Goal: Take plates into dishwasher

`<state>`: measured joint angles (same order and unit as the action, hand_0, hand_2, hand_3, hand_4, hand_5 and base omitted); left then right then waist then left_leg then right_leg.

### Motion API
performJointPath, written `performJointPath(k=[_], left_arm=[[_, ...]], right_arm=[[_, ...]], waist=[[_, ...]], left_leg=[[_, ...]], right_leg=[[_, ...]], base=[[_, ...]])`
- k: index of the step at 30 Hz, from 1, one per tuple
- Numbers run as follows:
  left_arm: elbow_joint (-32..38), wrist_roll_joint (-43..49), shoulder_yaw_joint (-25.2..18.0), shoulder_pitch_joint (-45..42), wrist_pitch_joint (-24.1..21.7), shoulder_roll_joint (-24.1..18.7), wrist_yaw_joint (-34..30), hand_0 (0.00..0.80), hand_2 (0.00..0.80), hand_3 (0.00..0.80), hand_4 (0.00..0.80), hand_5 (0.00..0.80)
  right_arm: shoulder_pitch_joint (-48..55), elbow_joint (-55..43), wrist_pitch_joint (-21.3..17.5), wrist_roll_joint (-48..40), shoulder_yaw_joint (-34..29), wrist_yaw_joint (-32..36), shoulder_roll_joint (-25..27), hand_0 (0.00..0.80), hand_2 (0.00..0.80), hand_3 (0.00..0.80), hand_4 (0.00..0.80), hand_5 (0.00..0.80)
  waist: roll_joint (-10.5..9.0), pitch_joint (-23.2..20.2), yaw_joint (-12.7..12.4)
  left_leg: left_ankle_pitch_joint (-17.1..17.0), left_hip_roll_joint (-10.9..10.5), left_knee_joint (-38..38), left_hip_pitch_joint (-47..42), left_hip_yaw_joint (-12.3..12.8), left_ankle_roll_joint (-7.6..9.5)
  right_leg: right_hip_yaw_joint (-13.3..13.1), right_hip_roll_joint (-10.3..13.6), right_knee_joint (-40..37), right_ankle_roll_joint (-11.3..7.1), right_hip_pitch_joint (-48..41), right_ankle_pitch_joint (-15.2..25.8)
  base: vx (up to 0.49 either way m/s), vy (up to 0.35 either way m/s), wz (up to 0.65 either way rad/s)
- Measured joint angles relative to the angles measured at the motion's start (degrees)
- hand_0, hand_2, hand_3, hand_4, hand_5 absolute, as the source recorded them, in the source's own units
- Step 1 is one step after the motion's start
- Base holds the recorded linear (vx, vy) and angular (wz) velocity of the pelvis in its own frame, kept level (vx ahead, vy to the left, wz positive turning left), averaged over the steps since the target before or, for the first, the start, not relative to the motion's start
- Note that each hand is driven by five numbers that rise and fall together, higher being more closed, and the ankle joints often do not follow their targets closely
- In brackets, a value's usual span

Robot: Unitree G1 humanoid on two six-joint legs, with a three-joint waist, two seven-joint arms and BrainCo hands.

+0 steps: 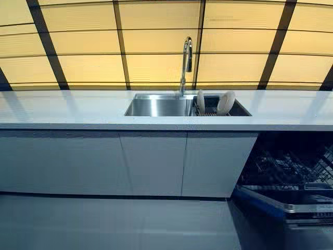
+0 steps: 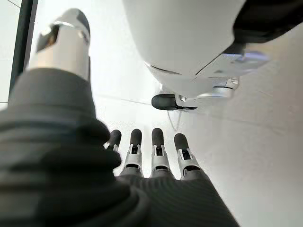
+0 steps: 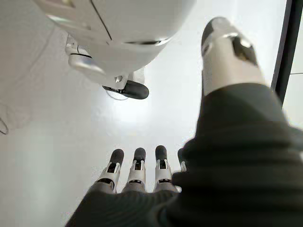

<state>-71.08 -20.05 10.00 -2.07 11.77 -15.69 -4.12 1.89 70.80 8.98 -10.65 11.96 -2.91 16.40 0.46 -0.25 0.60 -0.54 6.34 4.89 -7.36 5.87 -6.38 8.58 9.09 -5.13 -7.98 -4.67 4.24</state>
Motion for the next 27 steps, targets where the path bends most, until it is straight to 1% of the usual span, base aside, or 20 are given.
performJointPath(k=[6,11,21,27], left_arm=[[0.05,-0.92,0.01,0.16,-0.3,0.0,0.7,0.0,0.0,0.0,0.0,0.0],[0.11,-1.46,0.01,0.14,-0.23,0.26,-0.97,0.0,0.0,0.0,0.0,0.0],[0.01,-1.45,0.0,0.13,-0.17,0.57,-1.15,0.0,0.0,0.0,0.0,0.0],[0.01,-1.2,0.0,0.12,-0.17,0.69,-1.32,0.0,0.0,0.0,0.0,0.0]], right_arm=[[0.45,0.0,0.35,0.02,0.0,0.67,0.01,0.0,0.0,0.0,0.0,0.0],[0.45,-0.04,0.53,0.61,0.0,1.24,0.02,0.0,0.0,0.0,0.0,0.0],[0.42,-0.69,0.23,2.24,0.01,0.18,0.02,0.0,0.0,0.0,0.0,0.0],[0.4,-0.76,0.25,2.33,0.31,1.61,-0.01,0.0,0.0,0.0,0.0,0.0]], waist=[[-0.05,0.26,-0.02],[-0.29,0.72,-0.06],[-0.38,1.29,-0.09],[-0.4,1.28,-0.12]], left_leg=[[0.0,0.0,-0.01,0.02,0.0,0.0],[0.0,0.0,-0.01,0.03,-0.04,0.0],[0.01,0.02,0.0,0.06,-0.14,0.01],[0.0,0.02,-0.01,0.06,-0.15,0.01]], right_leg=[[0.0,0.0,0.0,0.0,0.01,0.0],[0.04,0.0,0.0,0.0,-0.01,-0.01],[0.14,0.0,-0.01,-0.01,-0.05,-0.09],[0.17,0.0,-0.01,-0.01,-0.08,-0.11]], base=[[0.0,0.0,0.0],[0.0,0.0,0.0],[0.0,0.0,0.0],[0.0,0.0,0.0]])
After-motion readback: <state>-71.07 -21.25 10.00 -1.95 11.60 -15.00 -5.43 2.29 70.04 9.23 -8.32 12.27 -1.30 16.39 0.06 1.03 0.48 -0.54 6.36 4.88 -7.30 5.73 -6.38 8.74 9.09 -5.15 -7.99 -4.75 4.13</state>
